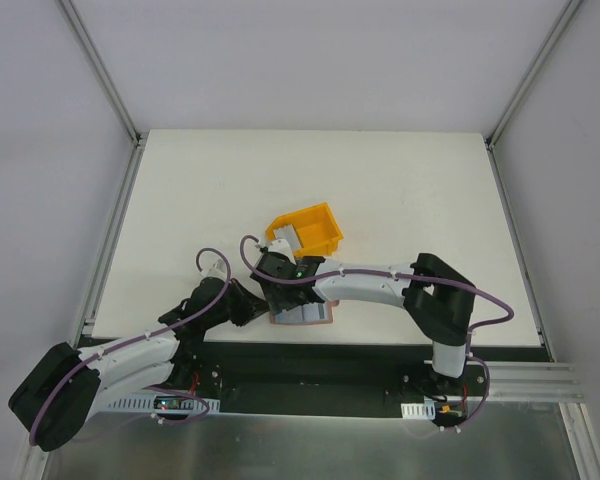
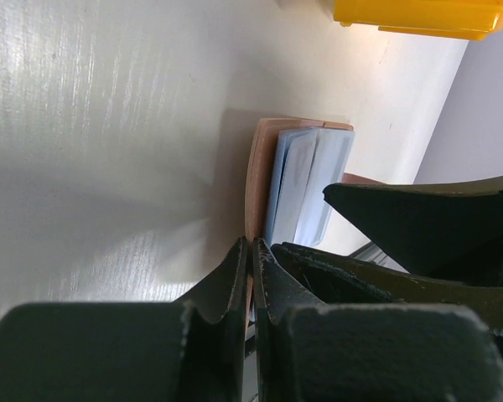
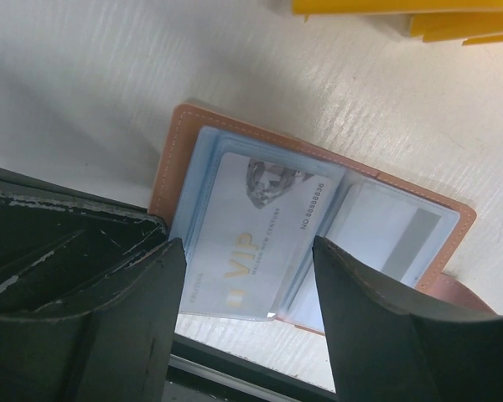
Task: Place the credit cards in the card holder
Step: Turn over the card slot in the card holder.
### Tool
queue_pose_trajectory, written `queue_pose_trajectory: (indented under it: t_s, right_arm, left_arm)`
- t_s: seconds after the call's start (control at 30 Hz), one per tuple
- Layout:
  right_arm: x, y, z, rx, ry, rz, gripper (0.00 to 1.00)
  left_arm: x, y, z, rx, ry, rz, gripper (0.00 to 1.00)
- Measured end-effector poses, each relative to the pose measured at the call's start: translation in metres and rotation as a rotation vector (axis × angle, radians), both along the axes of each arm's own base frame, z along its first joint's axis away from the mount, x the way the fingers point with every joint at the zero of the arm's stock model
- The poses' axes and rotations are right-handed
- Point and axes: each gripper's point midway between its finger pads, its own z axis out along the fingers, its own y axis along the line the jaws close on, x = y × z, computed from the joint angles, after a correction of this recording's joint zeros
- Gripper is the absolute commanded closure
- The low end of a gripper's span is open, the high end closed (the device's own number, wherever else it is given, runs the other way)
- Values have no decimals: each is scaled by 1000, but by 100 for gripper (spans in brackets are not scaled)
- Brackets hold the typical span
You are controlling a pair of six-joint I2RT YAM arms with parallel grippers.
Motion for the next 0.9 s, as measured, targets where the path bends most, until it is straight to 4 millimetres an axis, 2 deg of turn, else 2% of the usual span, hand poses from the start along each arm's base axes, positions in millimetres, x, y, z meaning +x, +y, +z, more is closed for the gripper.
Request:
queue_pose_trajectory:
  t_s: [0.6, 0.9]
  right_arm:
    - [1, -1, -3, -7, 3, -3, 34]
    - [1, -8, -10, -45, 3, -11, 37]
  left_arm:
    - [0, -1, 2, -3, -8, -2, 100]
    - [-2, 1, -2, 7, 3, -1, 100]
